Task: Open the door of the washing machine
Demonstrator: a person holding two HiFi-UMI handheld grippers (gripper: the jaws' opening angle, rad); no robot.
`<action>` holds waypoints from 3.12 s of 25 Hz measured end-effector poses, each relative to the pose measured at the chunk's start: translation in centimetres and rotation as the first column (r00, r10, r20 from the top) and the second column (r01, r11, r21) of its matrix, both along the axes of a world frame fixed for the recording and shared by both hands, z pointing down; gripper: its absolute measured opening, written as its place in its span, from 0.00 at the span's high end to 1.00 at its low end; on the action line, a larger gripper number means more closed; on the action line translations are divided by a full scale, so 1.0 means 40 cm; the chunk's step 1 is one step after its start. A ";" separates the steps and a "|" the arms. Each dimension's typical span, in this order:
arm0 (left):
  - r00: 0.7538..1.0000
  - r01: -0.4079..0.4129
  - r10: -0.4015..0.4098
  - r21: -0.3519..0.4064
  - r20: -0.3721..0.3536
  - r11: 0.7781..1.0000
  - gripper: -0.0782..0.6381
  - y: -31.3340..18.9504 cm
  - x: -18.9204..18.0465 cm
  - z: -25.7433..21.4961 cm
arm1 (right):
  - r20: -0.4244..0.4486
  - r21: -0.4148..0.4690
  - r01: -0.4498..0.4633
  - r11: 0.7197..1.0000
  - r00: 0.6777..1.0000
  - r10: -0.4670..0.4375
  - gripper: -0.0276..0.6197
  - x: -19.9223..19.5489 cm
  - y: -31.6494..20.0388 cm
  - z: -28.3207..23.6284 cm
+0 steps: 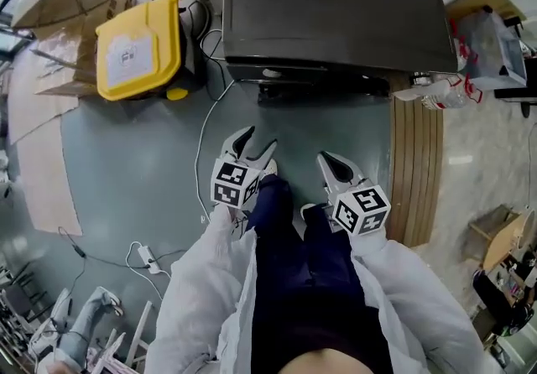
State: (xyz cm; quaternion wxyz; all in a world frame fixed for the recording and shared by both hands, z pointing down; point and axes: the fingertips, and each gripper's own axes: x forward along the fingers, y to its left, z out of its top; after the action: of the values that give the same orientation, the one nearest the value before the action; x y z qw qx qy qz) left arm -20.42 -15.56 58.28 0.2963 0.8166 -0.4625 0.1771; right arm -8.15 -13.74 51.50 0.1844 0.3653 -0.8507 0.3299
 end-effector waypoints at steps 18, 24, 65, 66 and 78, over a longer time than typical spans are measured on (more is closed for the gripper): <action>0.938 -0.297 0.314 -0.128 0.146 0.946 0.54 -0.267 0.038 0.310 | -0.018 -0.069 -0.167 0.984 0.986 0.166 0.95 -0.028 -0.127 0.120; 0.912 -0.365 0.382 -0.133 0.146 0.921 0.57 -0.262 0.072 0.344 | -0.029 -0.091 -0.179 0.980 0.984 0.177 0.95 -0.019 -0.113 0.136; 0.876 -0.335 0.394 -0.236 0.280 0.912 0.76 0.081 0.201 0.367 | 0.002 -0.086 -0.252 0.964 0.967 0.253 0.95 0.260 0.063 0.137; 0.876 -0.329 0.391 -0.242 0.283 0.913 0.76 0.093 0.208 0.369 | 0.006 -0.080 -0.259 0.963 0.965 0.260 0.95 0.275 0.067 0.131; 0.879 -0.299 0.369 -0.255 0.301 0.920 0.78 0.242 0.335 0.374 | 0.031 -0.066 -0.292 0.954 0.955 0.295 0.94 0.421 0.186 0.116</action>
State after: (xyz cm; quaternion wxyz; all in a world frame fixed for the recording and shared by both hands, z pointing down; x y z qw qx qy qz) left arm -7.04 -5.90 73.25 0.2566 0.8067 -0.3384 0.4110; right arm 8.69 -6.30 56.13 0.1272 0.4751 -0.7802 0.3866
